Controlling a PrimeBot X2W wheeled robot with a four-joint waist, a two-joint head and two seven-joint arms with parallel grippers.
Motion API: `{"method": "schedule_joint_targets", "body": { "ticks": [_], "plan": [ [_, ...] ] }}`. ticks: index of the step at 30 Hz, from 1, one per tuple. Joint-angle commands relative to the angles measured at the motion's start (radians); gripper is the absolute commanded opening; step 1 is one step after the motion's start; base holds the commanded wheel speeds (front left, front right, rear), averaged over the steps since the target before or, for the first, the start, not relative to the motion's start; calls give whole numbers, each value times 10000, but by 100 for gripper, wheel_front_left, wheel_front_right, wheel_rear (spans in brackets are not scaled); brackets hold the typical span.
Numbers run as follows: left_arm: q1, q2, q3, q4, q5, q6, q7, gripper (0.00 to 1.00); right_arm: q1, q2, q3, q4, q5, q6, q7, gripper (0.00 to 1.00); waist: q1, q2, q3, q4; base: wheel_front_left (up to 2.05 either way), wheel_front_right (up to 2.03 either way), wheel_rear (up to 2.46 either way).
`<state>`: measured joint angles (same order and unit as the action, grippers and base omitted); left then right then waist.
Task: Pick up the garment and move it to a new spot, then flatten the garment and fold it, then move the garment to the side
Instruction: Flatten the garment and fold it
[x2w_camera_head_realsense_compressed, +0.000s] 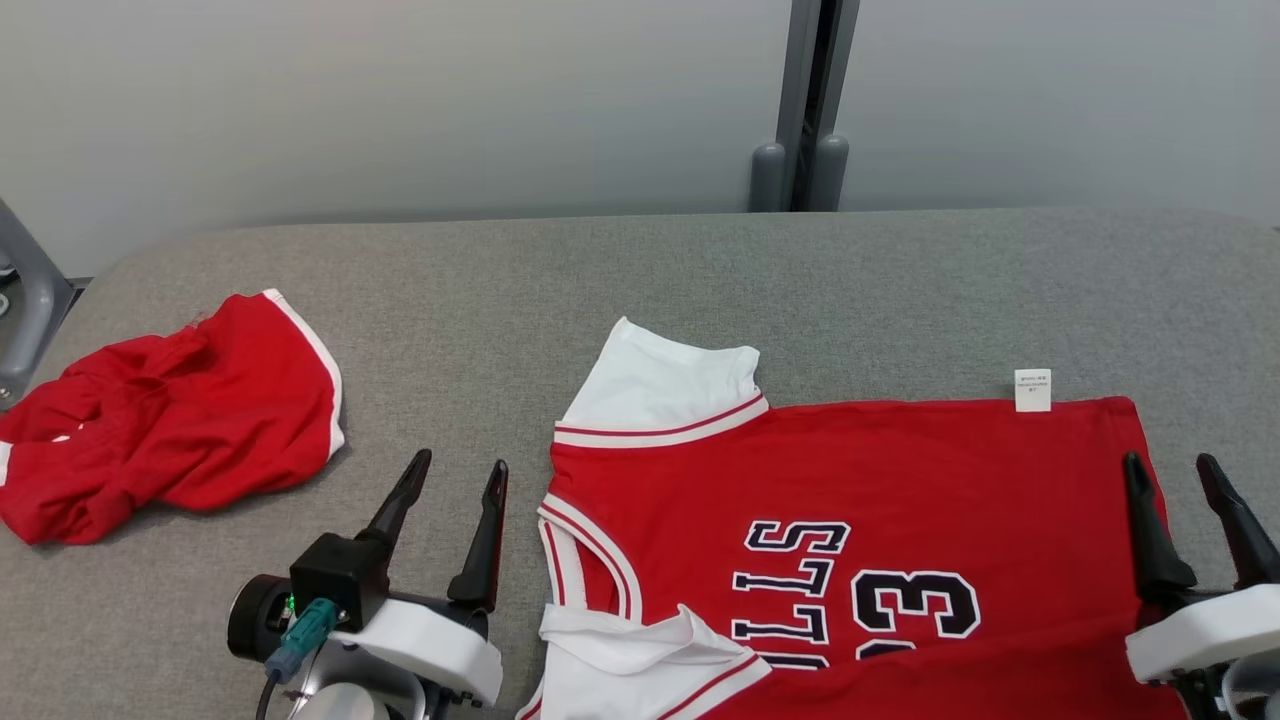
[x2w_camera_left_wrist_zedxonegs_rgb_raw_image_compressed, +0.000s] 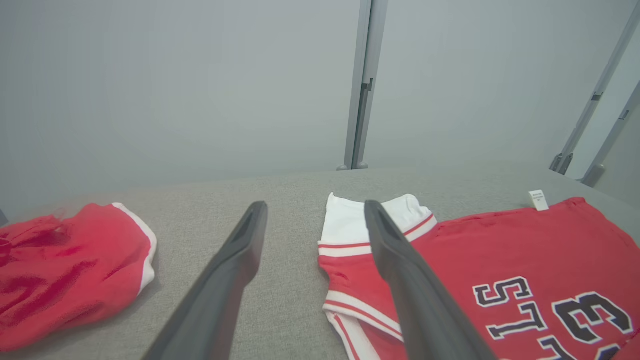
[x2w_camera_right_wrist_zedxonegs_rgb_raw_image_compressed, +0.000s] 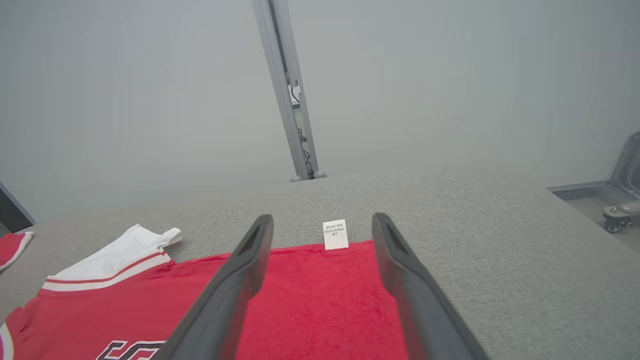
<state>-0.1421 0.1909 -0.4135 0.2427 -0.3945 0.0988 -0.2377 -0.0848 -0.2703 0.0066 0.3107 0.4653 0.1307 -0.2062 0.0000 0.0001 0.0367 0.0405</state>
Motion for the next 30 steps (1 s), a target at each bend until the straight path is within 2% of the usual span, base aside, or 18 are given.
{"method": "schedule_joint_targets", "body": {
  "ticks": [1,4,10,13,19,24,30],
  "plan": [
    [-186,-43,118,61,43,91,-76,100,-107,48,51,46,-95,1,-131,100,0,-1,92,-58,0,0,0],
    [-499,-456,475,399,65,60,-262,100,-396,245,271,212,-421,-1,-482,100,0,-1,337,-159,0,0,0],
    [-588,-995,1335,19,1009,-245,-274,100,-750,945,20,-108,-1197,-1,-605,100,0,-1,876,-378,0,0,0],
    [-569,-1155,1671,96,1288,-513,-278,100,-699,1255,-199,-425,-1383,1,-601,100,0,-1,1096,-487,0,0,0],
    [-986,-1272,2060,513,1861,-1024,-279,100,-863,1449,-309,-734,-1506,1,-604,100,0,-1,1517,-804,0,0,0],
    [-1972,-1201,2106,1540,2382,-1359,-279,100,-1059,1563,-229,-948,-1498,1,-604,100,0,-1,1934,-1180,0,0,0],
    [-4037,-944,1853,3711,2783,-1657,-217,100,-1318,1708,-75,-1144,-1608,1,-604,100,0,-1,2595,-1658,0,0,0]
  ]
}}
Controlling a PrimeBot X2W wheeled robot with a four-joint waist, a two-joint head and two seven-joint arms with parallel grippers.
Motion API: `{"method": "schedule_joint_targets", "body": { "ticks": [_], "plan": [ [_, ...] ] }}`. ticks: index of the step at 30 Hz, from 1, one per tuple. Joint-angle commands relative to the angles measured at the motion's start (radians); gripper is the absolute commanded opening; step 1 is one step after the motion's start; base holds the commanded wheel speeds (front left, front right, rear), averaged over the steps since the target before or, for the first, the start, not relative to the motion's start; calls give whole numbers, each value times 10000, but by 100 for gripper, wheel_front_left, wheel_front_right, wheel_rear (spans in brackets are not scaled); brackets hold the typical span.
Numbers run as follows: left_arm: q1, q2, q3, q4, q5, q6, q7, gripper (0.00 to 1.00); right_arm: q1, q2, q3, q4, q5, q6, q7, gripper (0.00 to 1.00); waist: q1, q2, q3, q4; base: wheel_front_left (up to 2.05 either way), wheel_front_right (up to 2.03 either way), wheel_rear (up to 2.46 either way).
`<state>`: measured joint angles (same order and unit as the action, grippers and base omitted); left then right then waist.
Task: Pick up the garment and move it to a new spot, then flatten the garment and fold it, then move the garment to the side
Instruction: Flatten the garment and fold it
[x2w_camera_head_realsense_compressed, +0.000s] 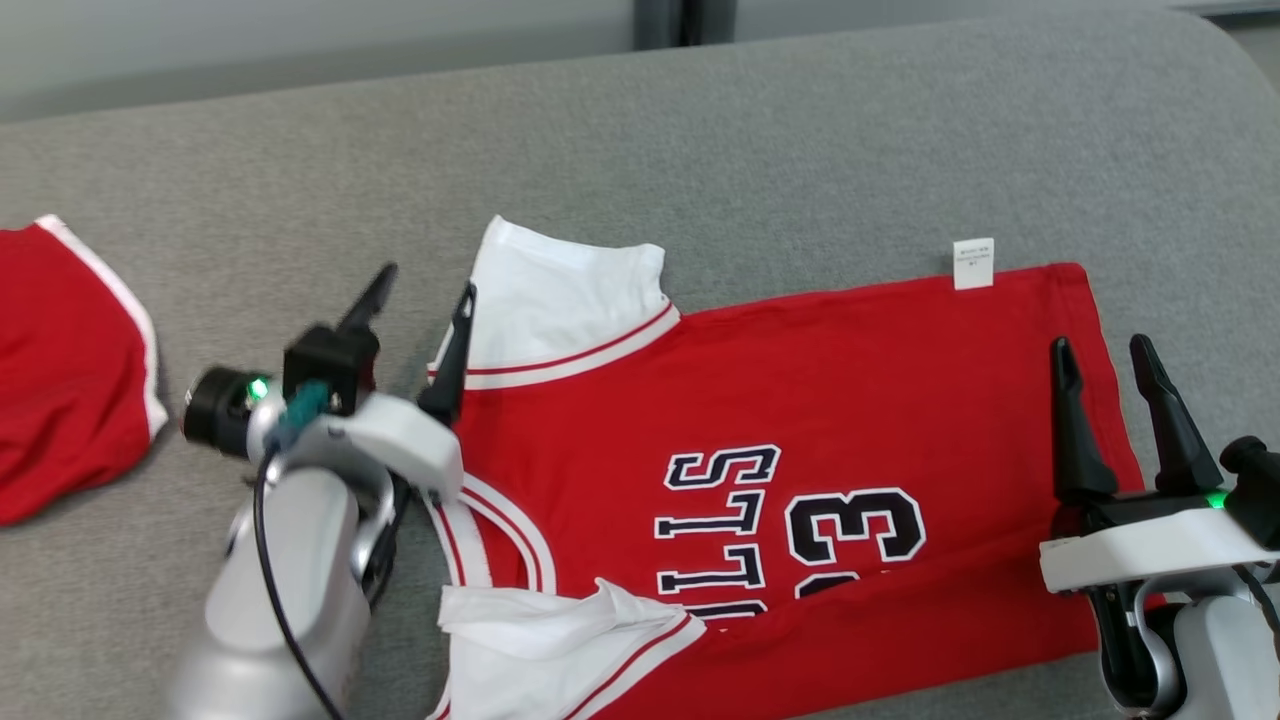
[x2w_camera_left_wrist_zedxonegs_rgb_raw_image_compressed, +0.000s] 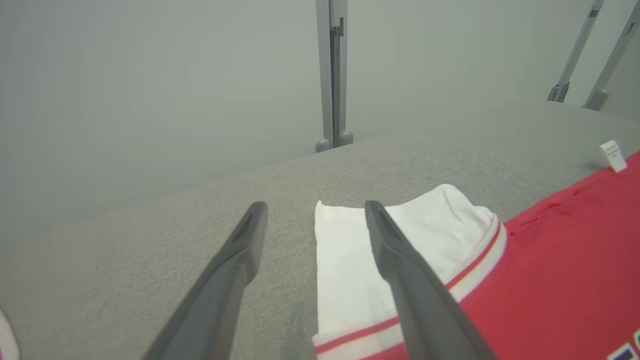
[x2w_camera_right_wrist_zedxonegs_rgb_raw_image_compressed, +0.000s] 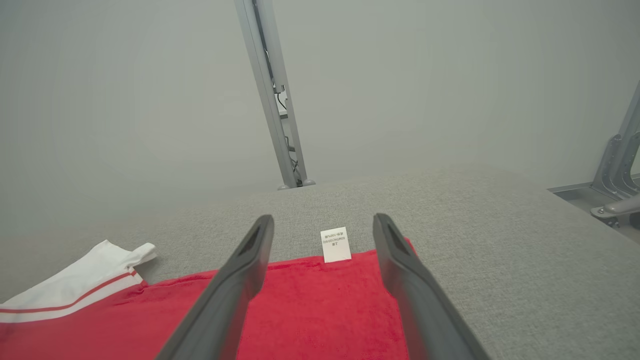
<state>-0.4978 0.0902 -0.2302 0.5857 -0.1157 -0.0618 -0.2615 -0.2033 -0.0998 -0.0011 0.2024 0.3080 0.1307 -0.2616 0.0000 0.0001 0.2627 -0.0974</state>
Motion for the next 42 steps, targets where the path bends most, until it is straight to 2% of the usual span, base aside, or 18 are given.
{"method": "schedule_joint_targets", "body": {
  "ticks": [1,11,24,25,26,27,28,38,42],
  "plan": [
    [-897,115,-9,667,12,-97,139,100,-183,21,31,-84,-63,1,-50,100,0,-1,452,-363,0,0,0],
    [-4008,561,-706,3919,596,-415,1407,100,-499,226,103,-182,-90,1,-51,100,0,-1,1324,-1044,0,0,0],
    [-5437,833,-1456,6013,865,-606,1620,100,-564,391,61,-96,-162,1,-51,100,0,-1,1687,-1429,0,0,0],
    [-5471,791,-1518,6144,859,-626,1657,90,-566,396,63,-89,-179,1,-51,100,0,-1,1699,-1435,0,0,0],
    [-5495,735,-1586,6248,825,-648,1694,50,-565,403,55,-78,-188,1,-51,100,0,-1,1706,-1432,0,0,0],
    [-5516,678,-1640,6319,772,-668,1674,33,-559,409,41,-69,-200,1,-51,100,0,-1,1706,-1419,0,0,0],
    [-5542,641,-1702,6368,736,-681,1597,0,-550,413,18,-57,-209,1,-52,100,0,-1,1700,-1396,0,0,0],
    [-5328,67,-2334,6284,134,-685,395,0,-820,137,-279,496,-414,1,-53,100,0,-1,1203,-700,0,0,0],
    [-4969,-156,-2726,5442,-396,-686,20,0,-1441,-171,-875,1586,-524,-1,-52,100,0,-1,1007,-275,0,0,0]
  ]
}}
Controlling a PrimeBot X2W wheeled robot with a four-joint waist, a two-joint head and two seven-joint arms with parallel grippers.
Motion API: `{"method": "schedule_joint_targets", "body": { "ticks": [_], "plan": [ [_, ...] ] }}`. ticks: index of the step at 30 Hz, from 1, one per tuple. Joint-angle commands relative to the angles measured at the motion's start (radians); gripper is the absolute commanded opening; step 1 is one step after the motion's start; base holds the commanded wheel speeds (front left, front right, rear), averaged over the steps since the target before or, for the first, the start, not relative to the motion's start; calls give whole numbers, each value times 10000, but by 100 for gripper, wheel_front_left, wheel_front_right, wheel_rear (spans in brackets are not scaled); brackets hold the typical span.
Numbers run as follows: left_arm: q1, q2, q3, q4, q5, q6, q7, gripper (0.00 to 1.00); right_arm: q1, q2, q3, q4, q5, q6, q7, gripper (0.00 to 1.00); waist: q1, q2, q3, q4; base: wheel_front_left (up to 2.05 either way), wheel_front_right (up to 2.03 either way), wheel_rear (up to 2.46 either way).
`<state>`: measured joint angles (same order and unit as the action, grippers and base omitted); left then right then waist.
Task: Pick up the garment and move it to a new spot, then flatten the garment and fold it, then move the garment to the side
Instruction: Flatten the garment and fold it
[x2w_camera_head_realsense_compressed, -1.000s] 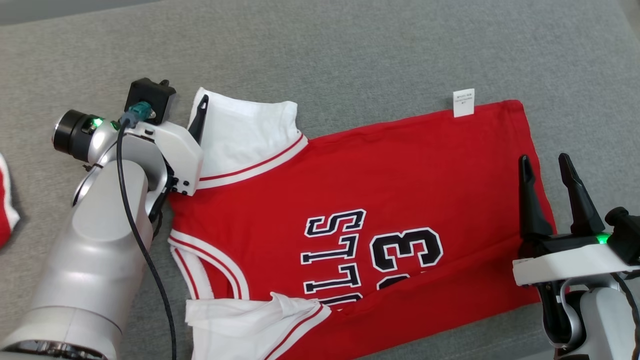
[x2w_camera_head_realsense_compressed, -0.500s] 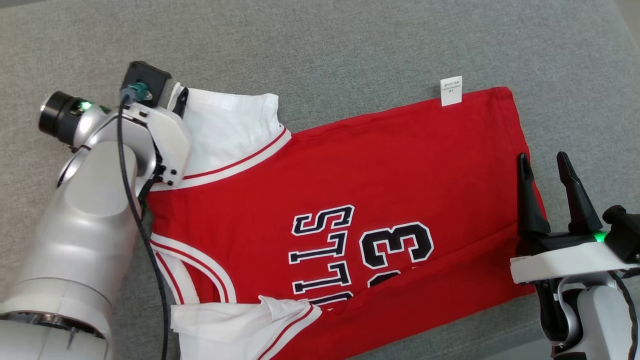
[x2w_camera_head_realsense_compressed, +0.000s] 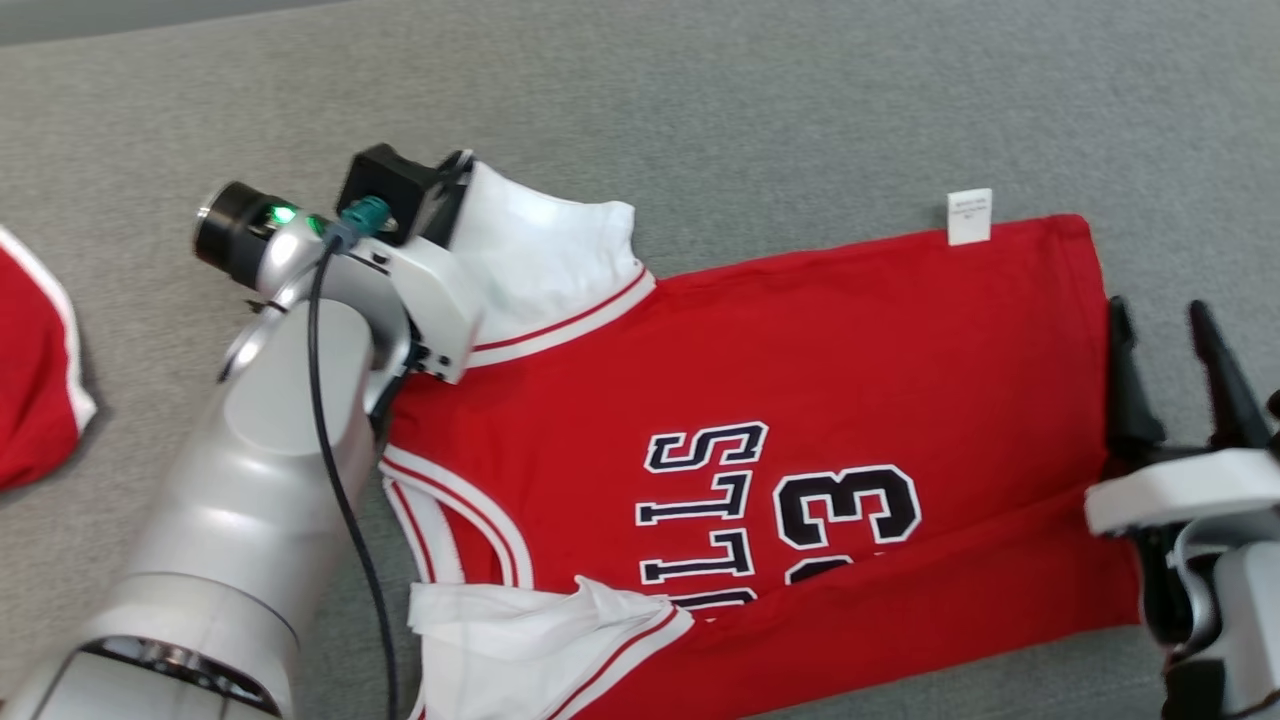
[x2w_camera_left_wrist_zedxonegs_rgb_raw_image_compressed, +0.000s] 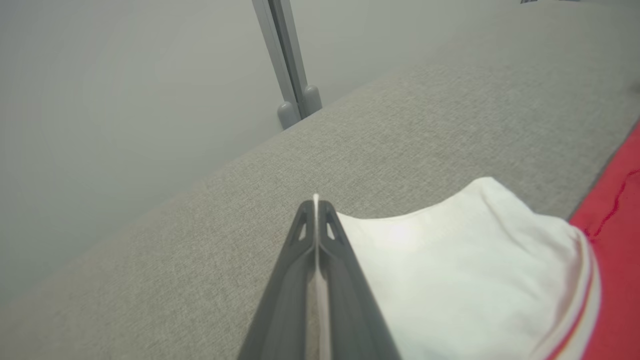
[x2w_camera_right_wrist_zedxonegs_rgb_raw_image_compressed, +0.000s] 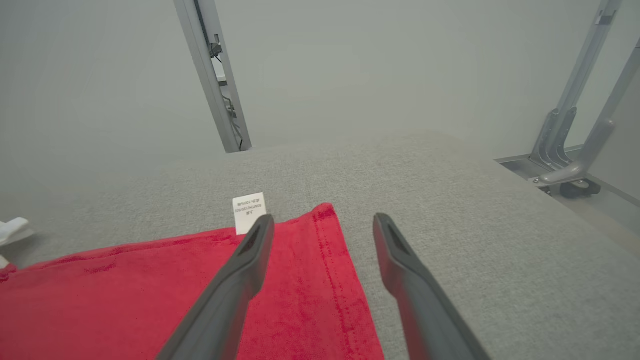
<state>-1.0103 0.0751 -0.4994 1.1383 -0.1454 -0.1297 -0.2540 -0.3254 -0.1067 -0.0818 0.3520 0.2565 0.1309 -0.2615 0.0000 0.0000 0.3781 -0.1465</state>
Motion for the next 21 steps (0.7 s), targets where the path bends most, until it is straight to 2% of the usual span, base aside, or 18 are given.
{"method": "schedule_joint_targets", "body": {
  "ticks": [1,8,10,12,21],
  "plan": [
    [254,-13,-102,-337,-260,-8,-84,0,-441,-157,-193,492,58,-1,-54,100,0,0,-186,324,0,0,0],
    [1045,172,-393,-2391,-1145,-7,-113,0,-2324,-1002,-177,3259,740,-1,575,100,0,0,-276,983,0,0,0],
    [1202,226,-477,-2852,-1469,-7,-114,0,-2765,-1490,206,3981,453,-1,905,100,0,0,-260,1104,0,0,0],
    [1315,372,-503,-3141,-1684,-8,-115,0,-3209,-1694,543,4654,430,-3,1193,100,0,0,-226,1197,0,0,0],
    [1446,624,-492,-3614,-2187,-8,-117,0,-4318,-2284,2166,6188,1143,-3,2201,100,0,0,-146,1414,0,0,0]
  ]
}}
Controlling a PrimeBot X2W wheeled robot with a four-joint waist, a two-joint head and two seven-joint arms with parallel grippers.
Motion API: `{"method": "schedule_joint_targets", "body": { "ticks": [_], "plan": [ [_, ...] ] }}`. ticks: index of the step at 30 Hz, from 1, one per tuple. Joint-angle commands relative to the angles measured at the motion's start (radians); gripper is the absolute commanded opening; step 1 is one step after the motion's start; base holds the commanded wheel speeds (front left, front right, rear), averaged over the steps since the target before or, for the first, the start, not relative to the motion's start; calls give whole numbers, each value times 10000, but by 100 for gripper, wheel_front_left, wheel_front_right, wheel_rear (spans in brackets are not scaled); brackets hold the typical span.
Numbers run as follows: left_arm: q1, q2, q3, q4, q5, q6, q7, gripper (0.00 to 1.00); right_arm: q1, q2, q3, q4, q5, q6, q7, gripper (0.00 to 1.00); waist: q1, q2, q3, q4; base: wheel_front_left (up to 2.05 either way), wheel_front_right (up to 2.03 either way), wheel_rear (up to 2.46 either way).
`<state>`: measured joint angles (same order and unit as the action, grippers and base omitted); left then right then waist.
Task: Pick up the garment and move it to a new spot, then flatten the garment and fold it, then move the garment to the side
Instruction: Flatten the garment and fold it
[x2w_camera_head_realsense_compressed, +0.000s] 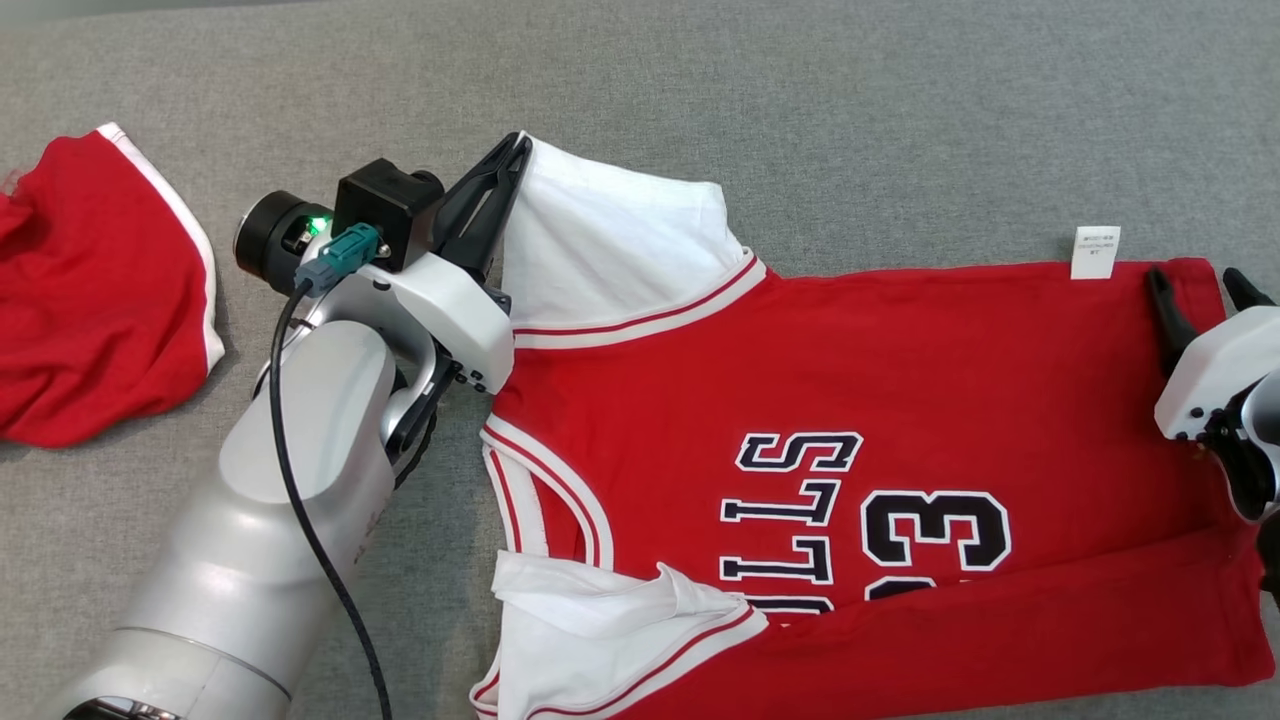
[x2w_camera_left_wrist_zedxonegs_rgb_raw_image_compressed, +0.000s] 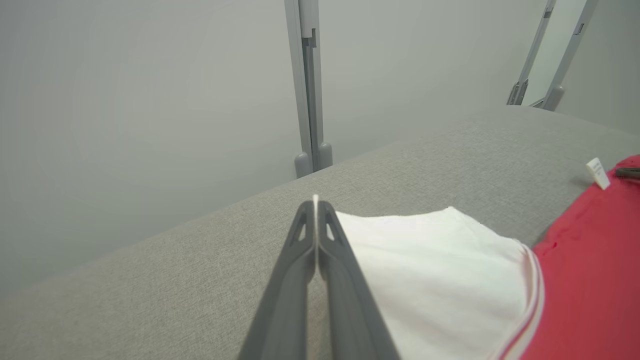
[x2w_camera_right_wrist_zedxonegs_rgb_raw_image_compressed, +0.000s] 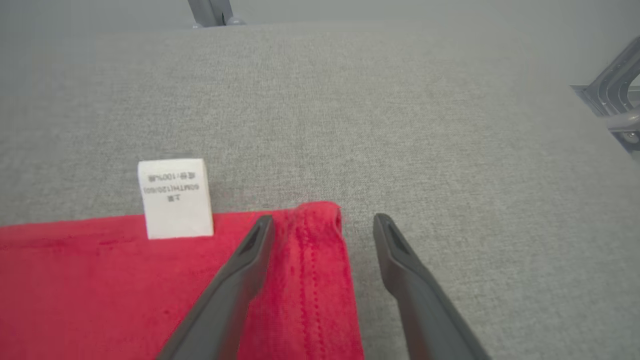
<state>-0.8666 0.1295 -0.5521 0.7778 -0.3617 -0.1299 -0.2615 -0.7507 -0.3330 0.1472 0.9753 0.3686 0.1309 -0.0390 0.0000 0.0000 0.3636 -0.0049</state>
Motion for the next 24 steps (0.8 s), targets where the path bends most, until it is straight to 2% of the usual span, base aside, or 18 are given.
{"method": "schedule_joint_targets", "body": {
  "ticks": [1,20,21,22,23,24],
  "plan": [
    [12,108,29,-18,-58,-6,-43,0,-139,-92,113,58,52,-3,50,100,0,0,2,5,0,0,0],
    [-192,261,-396,-27,-401,-7,-44,0,-1158,-768,2838,1123,1143,-3,66,100,0,0,132,59,0,0,0],
    [-198,267,-413,-21,-430,-7,-44,0,-1171,-776,2974,1127,1191,-3,68,90,0,0,131,62,0,0,0],
    [-200,271,-431,-15,-446,-7,-44,0,-1180,-798,3128,1114,1256,-3,59,30,0,0,127,65,0,0,0],
    [-197,278,-446,-9,-453,-7,-44,0,-1189,-843,3295,1102,1295,-3,48,0,0,0,120,69,0,0,0],
    [-193,292,-475,2,-453,-7,-44,0,-1211,-926,3479,1127,1257,-3,1,0,0,0,110,72,0,0,0]
  ]
}}
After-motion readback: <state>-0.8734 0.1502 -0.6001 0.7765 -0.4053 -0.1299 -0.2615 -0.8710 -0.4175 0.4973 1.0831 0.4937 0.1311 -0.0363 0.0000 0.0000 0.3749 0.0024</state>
